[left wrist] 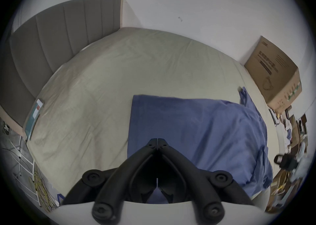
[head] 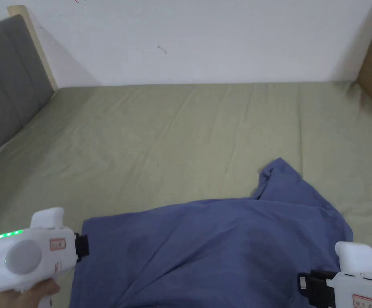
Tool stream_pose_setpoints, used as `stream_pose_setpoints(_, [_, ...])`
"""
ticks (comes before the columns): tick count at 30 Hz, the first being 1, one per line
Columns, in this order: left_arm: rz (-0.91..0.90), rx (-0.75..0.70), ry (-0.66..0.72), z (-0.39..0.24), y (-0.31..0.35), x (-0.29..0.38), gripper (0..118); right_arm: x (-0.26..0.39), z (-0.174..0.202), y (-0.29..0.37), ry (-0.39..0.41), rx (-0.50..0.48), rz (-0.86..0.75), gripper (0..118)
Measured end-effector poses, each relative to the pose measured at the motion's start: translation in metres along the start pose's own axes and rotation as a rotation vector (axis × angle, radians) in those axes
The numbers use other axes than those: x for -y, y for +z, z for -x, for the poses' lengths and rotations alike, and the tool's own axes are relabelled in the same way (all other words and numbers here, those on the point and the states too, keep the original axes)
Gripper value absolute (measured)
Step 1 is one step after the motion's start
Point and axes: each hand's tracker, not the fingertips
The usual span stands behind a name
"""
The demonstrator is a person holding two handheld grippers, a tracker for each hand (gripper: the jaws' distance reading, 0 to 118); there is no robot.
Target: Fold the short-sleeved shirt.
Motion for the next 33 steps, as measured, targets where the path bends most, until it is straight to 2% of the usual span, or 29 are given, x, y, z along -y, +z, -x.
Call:
stream_pose_setpoints(2, [0.051, -0.015, 0.029, 0.006, -0.024, -0.028, 2, -0.002, 0.002, -0.010, 0.011, 0.007, 0.015, 0])
stream_pose_setpoints(3, [0.106, -0.051, 0.030, 0.006, -0.036, -0.041, 11, -0.003, 0.002, -0.015, 0.013, 0.010, 0.025, 0])
stream_pose_setpoints(5, [0.183, -0.083, 0.019, 0.008, -0.061, -0.061, 43, -0.002, -0.007, -0.025, 0.008, 0.011, 0.044, 0])
stream_pose_setpoints(6, [0.199, -0.075, 0.001, 0.007, -0.072, -0.067, 49, -0.002, -0.009, -0.029, 0.001, 0.010, 0.054, 0])
stream_pose_setpoints(8, [0.219, -0.075, 0.013, 0.005, -0.091, -0.077, 50, -0.001, -0.013, -0.037, -0.021, 0.012, 0.079, 0])
stream_pose_setpoints(13, [0.235, -0.064, 0.032, -0.006, -0.126, -0.085, 50, -0.003, -0.021, -0.051, -0.083, 0.015, 0.098, 0])
stream_pose_setpoints(16, [0.291, -0.095, -0.010, -0.014, -0.139, -0.079, 50, -0.005, -0.019, -0.056, -0.077, 0.016, 0.109, 0])
stream_pose_setpoints(18, [0.252, -0.109, -0.017, -0.016, -0.135, -0.071, 44, -0.006, -0.019, -0.056, -0.072, 0.020, 0.109, 0])
stream_pose_setpoints(19, [0.248, -0.114, 0.003, -0.012, -0.133, -0.070, 37, -0.006, -0.019, -0.057, -0.073, 0.019, 0.109, 0])
stream_pose_setpoints(20, [0.263, -0.052, 0.065, -0.008, -0.131, -0.068, 8, -0.006, -0.020, -0.058, -0.078, 0.015, 0.111, 0])
stream_pose_setpoints(21, [0.277, -0.001, 0.112, -0.004, -0.132, -0.066, 0, -0.006, -0.021, -0.059, -0.084, 0.009, 0.113, 0])
stream_pose_setpoints(24, [0.269, -0.029, 0.056, -0.002, -0.127, -0.066, 0, -0.005, -0.024, -0.059, -0.099, 0.009, 0.116, 0])
stream_pose_setpoints(28, [0.258, -0.026, 0.047, 0.006, -0.119, -0.076, 0, -0.007, -0.032, -0.052, -0.111, 0.008, 0.108, 0])
stream_pose_setpoints(33, [0.201, 0.018, 0.022, 0.005, -0.089, -0.077, 0, -0.036, -0.061, -0.046, -0.104, 0.041, 0.088, 1])
